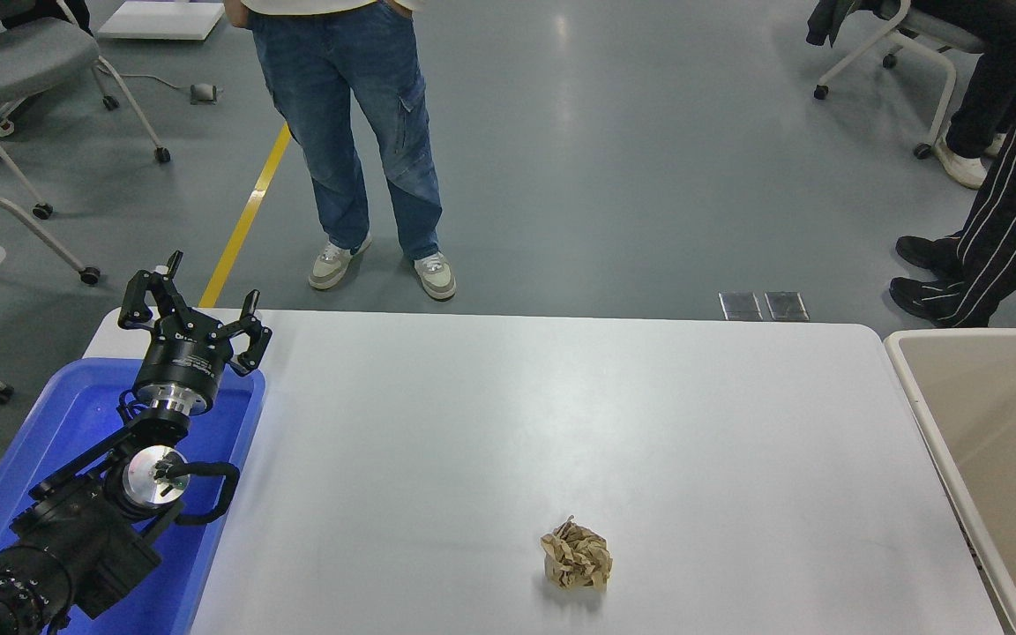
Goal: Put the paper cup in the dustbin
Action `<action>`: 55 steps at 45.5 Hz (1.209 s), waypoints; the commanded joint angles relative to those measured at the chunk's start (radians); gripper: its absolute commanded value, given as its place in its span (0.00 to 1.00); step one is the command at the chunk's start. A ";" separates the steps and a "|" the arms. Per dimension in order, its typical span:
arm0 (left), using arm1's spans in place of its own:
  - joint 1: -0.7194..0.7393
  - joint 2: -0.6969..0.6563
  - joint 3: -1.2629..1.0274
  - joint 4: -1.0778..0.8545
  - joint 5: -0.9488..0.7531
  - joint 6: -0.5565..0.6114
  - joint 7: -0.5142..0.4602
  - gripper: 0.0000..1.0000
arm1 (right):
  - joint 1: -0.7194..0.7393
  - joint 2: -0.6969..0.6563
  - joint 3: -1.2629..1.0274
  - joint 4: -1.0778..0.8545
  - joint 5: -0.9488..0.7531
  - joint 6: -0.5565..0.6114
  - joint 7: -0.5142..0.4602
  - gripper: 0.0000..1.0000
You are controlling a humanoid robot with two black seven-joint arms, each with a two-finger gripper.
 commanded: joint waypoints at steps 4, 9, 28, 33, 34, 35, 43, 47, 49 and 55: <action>0.001 0.000 0.000 0.000 0.000 0.001 0.001 1.00 | 0.107 -0.081 0.118 0.130 0.000 -0.015 0.000 0.99; 0.001 0.000 0.000 0.000 -0.001 0.001 0.001 1.00 | 0.179 -0.143 0.206 0.191 0.000 -0.016 0.002 0.99; 0.001 0.000 0.000 0.000 -0.001 0.001 -0.001 1.00 | 0.541 -0.193 0.426 0.236 0.002 -0.016 0.009 0.99; 0.001 0.000 0.000 0.000 0.000 0.001 0.001 1.00 | 0.607 -0.206 0.561 0.355 0.000 -0.021 0.009 0.99; 0.001 0.000 0.000 0.000 -0.001 0.001 -0.001 1.00 | 0.615 -0.214 0.586 0.383 0.000 -0.021 0.009 0.99; 0.001 0.000 0.000 0.000 -0.001 0.001 -0.001 1.00 | 0.620 -0.223 0.612 0.415 0.000 -0.021 0.011 0.99; 0.001 0.000 0.000 0.000 -0.001 0.001 -0.001 1.00 | 0.621 -0.271 0.854 0.706 -0.002 -0.016 0.023 0.99; -0.001 0.000 0.000 0.000 0.000 0.001 0.001 1.00 | 0.600 -0.271 0.953 0.777 -0.003 -0.015 0.025 0.99; 0.001 0.000 0.000 0.000 0.000 0.001 0.001 1.00 | 0.578 -0.268 0.982 0.803 -0.003 -0.015 0.025 1.00; -0.001 0.000 0.000 0.000 0.000 0.001 -0.001 1.00 | 0.479 -0.260 1.023 0.854 -0.003 -0.008 0.058 1.00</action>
